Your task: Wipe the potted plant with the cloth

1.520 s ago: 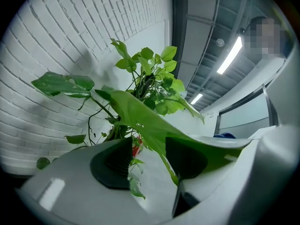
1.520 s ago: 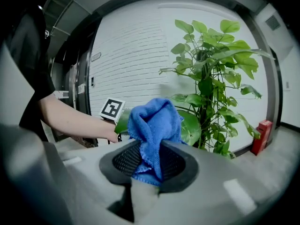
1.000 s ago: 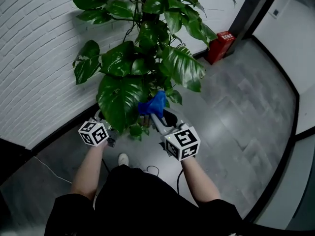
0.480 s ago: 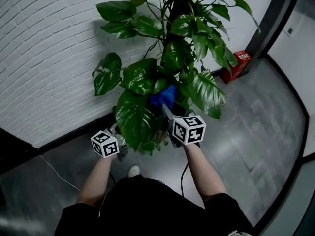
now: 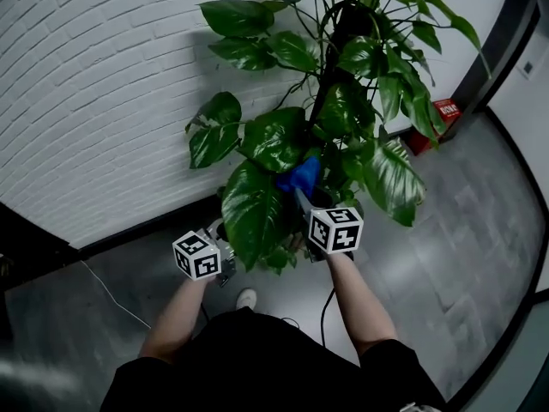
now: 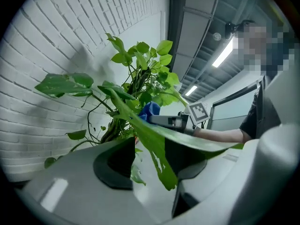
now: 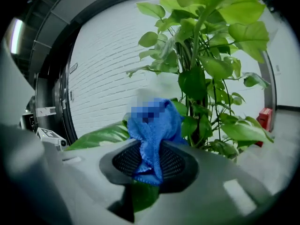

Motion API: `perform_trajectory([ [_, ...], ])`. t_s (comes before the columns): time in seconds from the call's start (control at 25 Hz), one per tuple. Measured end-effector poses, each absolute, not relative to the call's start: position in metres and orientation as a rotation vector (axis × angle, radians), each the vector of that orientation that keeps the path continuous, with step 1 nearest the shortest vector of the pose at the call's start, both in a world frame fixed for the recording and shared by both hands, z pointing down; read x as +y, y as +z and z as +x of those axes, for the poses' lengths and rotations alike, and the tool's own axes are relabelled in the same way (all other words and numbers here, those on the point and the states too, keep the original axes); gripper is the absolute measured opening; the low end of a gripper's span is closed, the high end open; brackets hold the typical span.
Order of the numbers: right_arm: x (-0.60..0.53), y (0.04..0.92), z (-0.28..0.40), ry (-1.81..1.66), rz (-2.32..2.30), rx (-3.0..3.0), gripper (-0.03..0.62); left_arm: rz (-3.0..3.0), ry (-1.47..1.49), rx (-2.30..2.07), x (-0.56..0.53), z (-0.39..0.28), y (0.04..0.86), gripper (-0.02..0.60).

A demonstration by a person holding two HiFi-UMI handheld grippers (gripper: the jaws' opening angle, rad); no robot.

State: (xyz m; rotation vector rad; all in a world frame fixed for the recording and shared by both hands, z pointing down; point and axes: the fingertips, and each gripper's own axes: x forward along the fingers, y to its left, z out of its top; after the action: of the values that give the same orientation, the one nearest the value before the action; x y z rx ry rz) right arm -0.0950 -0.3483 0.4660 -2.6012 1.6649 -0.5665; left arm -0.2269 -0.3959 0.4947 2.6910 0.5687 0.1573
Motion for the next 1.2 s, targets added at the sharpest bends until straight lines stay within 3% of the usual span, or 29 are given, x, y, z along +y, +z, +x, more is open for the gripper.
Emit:
perform_trajectory([
  [1.2,-0.305,0.524,-0.194,-0.798,-2.361,1.596,0.104,2.611,0.073,0.573,-0.408,-0.255,0.482,0.204],
])
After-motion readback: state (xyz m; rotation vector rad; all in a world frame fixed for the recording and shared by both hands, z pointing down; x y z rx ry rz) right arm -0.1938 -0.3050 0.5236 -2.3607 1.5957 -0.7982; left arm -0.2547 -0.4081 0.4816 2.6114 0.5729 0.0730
